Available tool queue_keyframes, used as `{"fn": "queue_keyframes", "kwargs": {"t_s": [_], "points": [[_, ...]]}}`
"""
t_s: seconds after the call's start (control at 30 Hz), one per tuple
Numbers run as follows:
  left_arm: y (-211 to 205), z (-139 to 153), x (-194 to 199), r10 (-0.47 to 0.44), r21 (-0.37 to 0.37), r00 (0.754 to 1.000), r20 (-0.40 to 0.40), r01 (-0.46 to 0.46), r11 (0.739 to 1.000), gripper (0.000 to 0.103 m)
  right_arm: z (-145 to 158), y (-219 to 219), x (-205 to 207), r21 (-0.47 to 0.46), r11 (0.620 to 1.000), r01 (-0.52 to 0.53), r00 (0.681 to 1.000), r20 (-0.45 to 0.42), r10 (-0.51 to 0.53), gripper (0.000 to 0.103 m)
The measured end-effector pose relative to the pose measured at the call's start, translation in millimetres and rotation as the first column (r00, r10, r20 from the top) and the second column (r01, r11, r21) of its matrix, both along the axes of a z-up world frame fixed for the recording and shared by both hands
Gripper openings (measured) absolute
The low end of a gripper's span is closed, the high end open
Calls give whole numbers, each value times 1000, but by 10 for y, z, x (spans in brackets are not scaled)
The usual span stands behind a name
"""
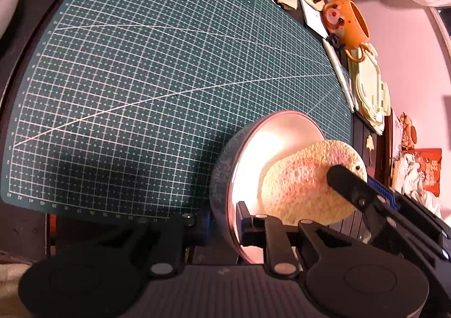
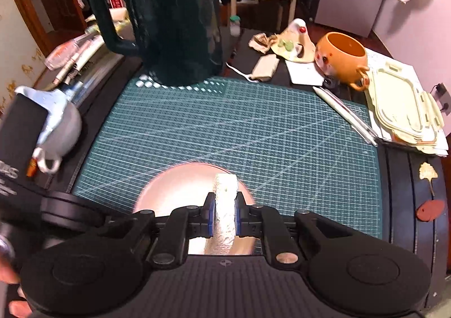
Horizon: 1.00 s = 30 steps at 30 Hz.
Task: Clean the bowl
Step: 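Hold the white bowl tilted with the left gripper while the right gripper wipes the sponge inside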
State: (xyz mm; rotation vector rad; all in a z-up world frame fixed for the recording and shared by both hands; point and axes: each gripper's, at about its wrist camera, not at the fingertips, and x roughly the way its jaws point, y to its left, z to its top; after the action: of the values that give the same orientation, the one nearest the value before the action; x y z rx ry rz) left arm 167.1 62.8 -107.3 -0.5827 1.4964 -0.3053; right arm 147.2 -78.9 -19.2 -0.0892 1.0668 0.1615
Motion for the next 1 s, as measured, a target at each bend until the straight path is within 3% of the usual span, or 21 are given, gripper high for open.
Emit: {"fn": "queue_keyframes", "kwargs": {"t_s": [0.23, 0.37, 0.53, 0.8, 1.0], "points": [[24, -18, -33, -12, -21, 1000, -12, 12, 1000, 19, 245, 89, -101, -139, 989, -56, 993, 93, 69, 12], [36, -1, -61, -11, -20, 1000, -12, 10, 1000, 19, 418, 110, -117, -110, 992, -60, 988, 133, 74, 12], [-134, 47, -143, -4, -31, 1000, -8, 4, 1000, 19, 308, 193, -80, -61, 995, -78, 991, 108, 85, 12], [-23, 34, -264, -3, -30, 1000, -11, 2, 1000, 19, -68, 201, -36, -113, 992, -58, 995, 70, 66, 12], [-103, -31, -133, 0, -26, 1000, -15, -1, 1000, 19, 99, 167, -80, -216, 973, -78, 988, 116, 105, 12]]}}
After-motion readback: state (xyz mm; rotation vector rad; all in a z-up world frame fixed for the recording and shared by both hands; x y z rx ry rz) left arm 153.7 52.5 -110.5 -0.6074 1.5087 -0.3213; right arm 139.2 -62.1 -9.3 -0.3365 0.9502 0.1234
